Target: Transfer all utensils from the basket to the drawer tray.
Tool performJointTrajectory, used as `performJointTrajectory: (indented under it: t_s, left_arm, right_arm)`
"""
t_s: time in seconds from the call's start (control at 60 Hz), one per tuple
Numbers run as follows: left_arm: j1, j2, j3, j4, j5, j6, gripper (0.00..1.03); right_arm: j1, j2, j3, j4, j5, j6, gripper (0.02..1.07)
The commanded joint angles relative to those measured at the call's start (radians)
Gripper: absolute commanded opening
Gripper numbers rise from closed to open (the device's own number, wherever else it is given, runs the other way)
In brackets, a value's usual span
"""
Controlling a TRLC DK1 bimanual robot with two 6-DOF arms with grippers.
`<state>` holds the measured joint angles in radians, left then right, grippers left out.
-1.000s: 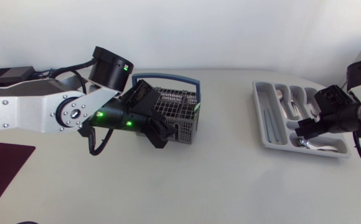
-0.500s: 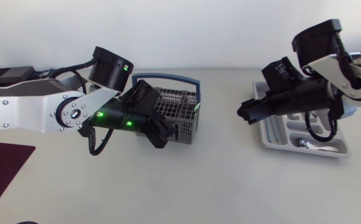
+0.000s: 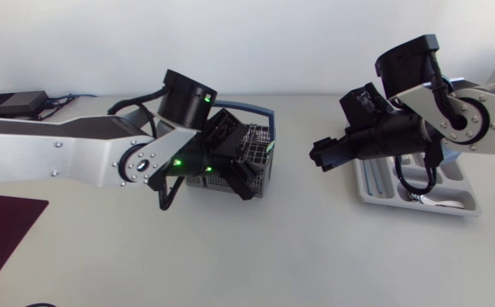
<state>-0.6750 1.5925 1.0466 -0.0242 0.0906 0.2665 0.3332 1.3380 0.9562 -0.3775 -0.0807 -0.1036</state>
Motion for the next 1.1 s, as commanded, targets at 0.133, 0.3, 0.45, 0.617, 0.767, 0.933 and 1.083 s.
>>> performJointTrajectory:
  t_s: [0.133,0.3,0.45,0.617,0.767,0.933,1.083]
  left_arm:
    - [-0.057,0.136,0.110,0.081,-0.100,0.037,0.66]
    - [-0.083,0.218,0.162,0.153,-0.184,0.054,0.60]
    - [-0.081,0.264,0.179,0.219,-0.249,0.066,0.55]
    - [-0.077,0.307,0.197,0.250,-0.275,0.069,0.54]
    - [-0.077,0.327,0.207,0.276,-0.284,0.069,0.43]
    - [-0.077,0.337,0.208,0.287,-0.302,0.069,0.36]
    - [-0.077,0.337,0.205,0.293,-0.304,0.069,0.29]
  right_arm:
    - [-0.013,0.029,-0.060,0.034,0.006,0.012,0.86]
    - [-0.031,0.038,-0.089,0.058,-0.005,0.002,0.86]
    - [-0.052,0.035,-0.097,0.060,-0.022,-0.007,0.86]
    - [-0.065,0.035,-0.112,0.072,-0.033,-0.010,0.86]
    - [-0.068,0.033,-0.122,0.075,-0.033,-0.013,0.86]
    - [-0.068,0.029,-0.123,0.086,-0.041,-0.013,0.86]
    - [-0.066,0.027,-0.128,0.114,-0.074,-0.021,0.86]
